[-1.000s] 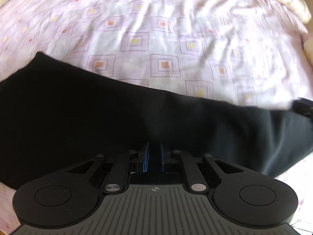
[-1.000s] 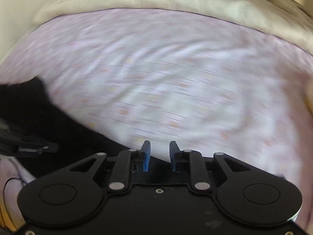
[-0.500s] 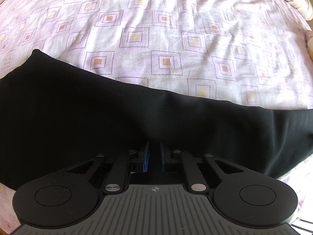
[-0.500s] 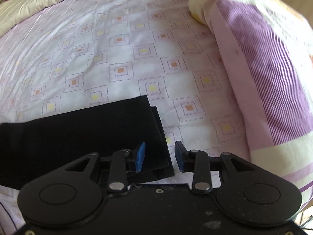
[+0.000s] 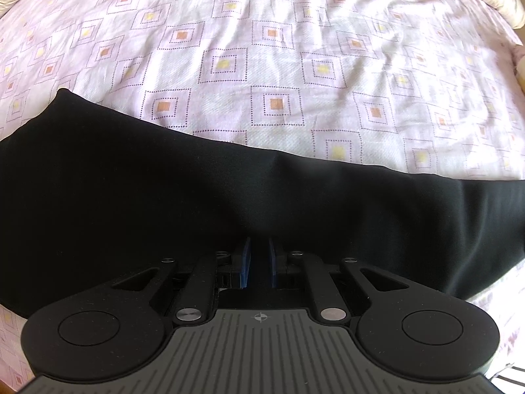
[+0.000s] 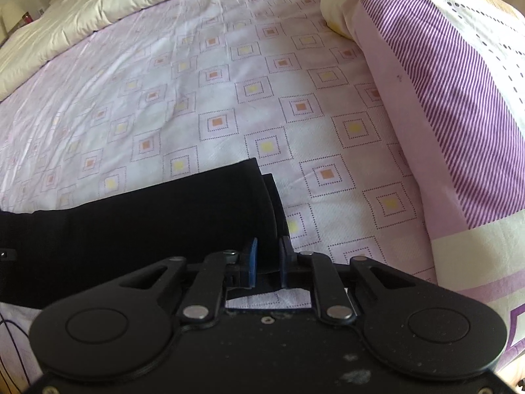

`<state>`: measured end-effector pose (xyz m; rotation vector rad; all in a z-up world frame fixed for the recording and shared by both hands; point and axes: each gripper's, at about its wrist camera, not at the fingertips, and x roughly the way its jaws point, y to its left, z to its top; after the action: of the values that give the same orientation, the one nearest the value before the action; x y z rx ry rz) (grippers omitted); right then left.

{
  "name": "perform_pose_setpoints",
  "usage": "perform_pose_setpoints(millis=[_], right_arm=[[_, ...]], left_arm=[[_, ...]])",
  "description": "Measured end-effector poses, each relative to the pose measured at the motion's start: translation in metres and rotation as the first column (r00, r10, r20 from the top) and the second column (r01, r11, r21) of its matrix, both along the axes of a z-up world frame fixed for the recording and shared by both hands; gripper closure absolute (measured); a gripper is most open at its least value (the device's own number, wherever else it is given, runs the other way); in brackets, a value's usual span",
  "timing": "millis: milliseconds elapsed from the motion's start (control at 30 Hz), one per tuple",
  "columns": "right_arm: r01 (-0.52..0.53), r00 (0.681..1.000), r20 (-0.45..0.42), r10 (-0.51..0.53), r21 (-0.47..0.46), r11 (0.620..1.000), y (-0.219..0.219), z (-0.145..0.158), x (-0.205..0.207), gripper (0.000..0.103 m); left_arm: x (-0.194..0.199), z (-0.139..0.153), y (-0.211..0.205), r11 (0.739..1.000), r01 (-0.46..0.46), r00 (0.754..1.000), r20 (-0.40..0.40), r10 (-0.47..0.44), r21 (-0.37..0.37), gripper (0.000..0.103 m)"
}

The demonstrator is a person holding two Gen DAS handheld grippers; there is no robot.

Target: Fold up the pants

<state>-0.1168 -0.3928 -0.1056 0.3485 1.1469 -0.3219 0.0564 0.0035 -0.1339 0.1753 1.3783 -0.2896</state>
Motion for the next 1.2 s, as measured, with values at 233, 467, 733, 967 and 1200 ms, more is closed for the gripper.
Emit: perform_pose_setpoints(millis=[233, 467, 733, 967, 1200], right_arm=[[-0.040, 0.998, -0.055, 0.038, -0.027, 0.999, 0.006, -0.012, -0.018, 0.089], [0.027, 0.996, 0.081, -0.034, 0.095, 0.995, -0.023, -0.001, -0.023, 0.067], [-0.017, 1.000, 0.022, 0.011, 0.277, 0.961, -0.059, -0.029, -0.010, 0.064], [-0.037, 0.999, 0.037, 0.024, 0.414, 0.910, -0.083, -0.050, -0.006, 0.058], [-0.073, 0.997, 0.068, 0.042, 0.563, 0.823, -0.100, -0.066, 0.009, 0.044]], left_arm=[[-0.002, 0.005, -0.005, 0.999, 0.024, 1.000, 0.009, -0.024, 0.026, 0.091], [-0.033, 0.041, -0.042, 0.995, 0.099, 0.990, 0.107, -0.097, -0.013, 0.092], [-0.073, 0.027, -0.122, 0.941, 0.337, 0.941, 0.057, -0.335, -0.036, 0.091], [-0.067, -0.001, -0.138, 0.964, 0.267, 0.963, -0.021, -0.267, 0.005, 0.091], [-0.056, -0.003, -0.135, 0.980, 0.200, 0.977, -0.075, -0.200, -0.003, 0.091]])
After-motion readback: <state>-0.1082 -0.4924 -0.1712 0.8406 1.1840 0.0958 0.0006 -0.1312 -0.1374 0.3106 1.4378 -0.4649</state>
